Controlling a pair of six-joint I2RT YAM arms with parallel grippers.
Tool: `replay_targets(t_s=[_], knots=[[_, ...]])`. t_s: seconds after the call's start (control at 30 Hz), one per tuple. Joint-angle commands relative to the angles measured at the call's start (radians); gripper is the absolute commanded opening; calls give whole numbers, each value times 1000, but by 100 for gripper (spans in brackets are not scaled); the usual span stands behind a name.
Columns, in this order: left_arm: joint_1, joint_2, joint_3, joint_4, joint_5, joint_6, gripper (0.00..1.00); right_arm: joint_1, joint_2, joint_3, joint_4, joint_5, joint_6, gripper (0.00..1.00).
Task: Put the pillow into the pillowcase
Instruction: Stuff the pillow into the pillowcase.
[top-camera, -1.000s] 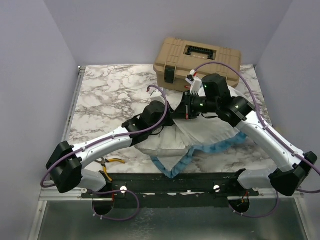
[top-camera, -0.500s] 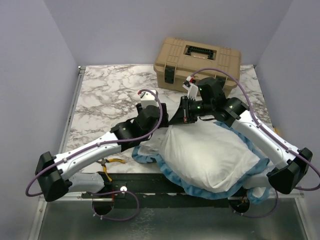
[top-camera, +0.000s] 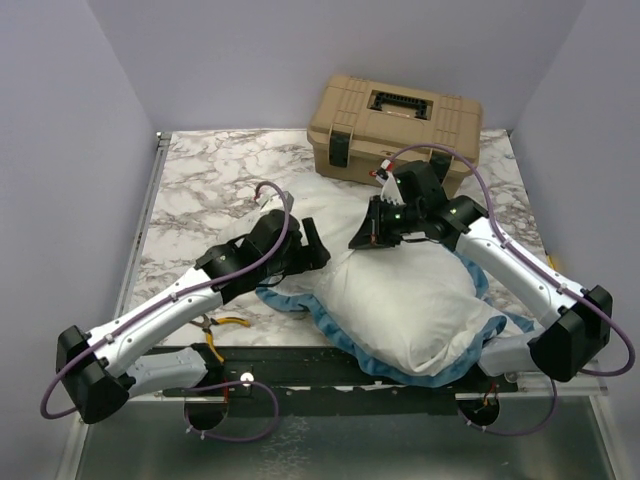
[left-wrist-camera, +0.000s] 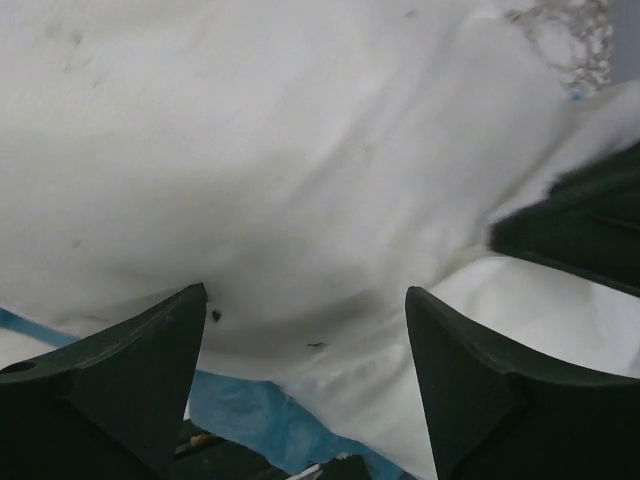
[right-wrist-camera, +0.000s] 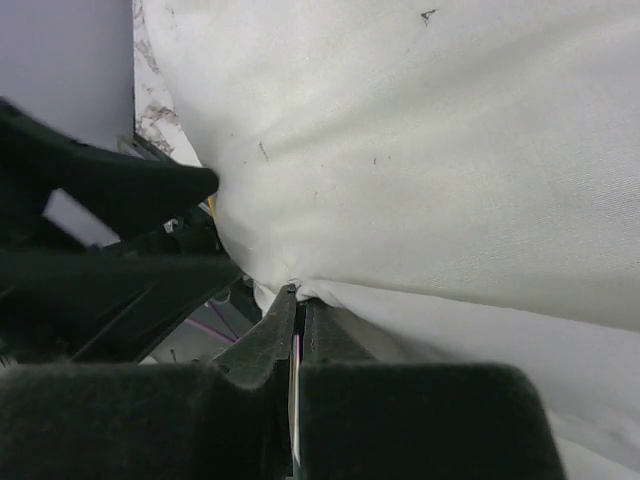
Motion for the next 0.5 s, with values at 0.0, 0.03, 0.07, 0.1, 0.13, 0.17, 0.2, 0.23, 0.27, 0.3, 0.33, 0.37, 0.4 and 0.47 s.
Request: replay_targets(t_s=[0.0, 0.03, 0.07, 0.1, 0.13, 0.17, 0.2, 0.23, 0.27, 0.3, 0.33, 0.37, 0.4, 0.47], knots=[[157, -14, -207, 160, 228, -173, 81, -5, 12, 51, 38, -8, -18, 0], [183, -10, -249, 242, 265, -189, 79, -6, 17, 61, 36, -20, -18, 0], [194, 2, -279, 326, 294, -196, 74, -6, 24, 75, 35, -36, -19, 0], [196, 21, -298, 408, 316, -197, 66, -6, 33, 90, 41, -67, -16, 0], [196, 46, -303, 490, 343, -196, 55, -7, 41, 104, 58, -105, -12, 0], [184, 78, -297, 563, 377, -192, 43, -6, 52, 119, 81, -140, 4, 0], [167, 110, -285, 644, 407, -179, 32, -7, 64, 136, 114, -184, 25, 0], [141, 141, -266, 699, 425, -167, 18, -7, 79, 156, 150, -226, 48, 0], [112, 166, -240, 740, 434, -147, 7, -7, 107, 184, 188, -263, 75, 0], [77, 186, -219, 785, 443, -127, 0, -7, 131, 218, 220, -295, 100, 0], [40, 198, -202, 819, 436, -116, 0, -7, 156, 252, 255, -325, 126, 0], [3, 204, -192, 861, 421, -106, 0, -7, 182, 296, 283, -349, 149, 0], [-34, 208, -192, 900, 398, -101, 0, -7, 207, 338, 303, -374, 170, 0], [-96, 200, -209, 970, 326, -104, 0, -11, 252, 421, 363, -427, 219, 0]])
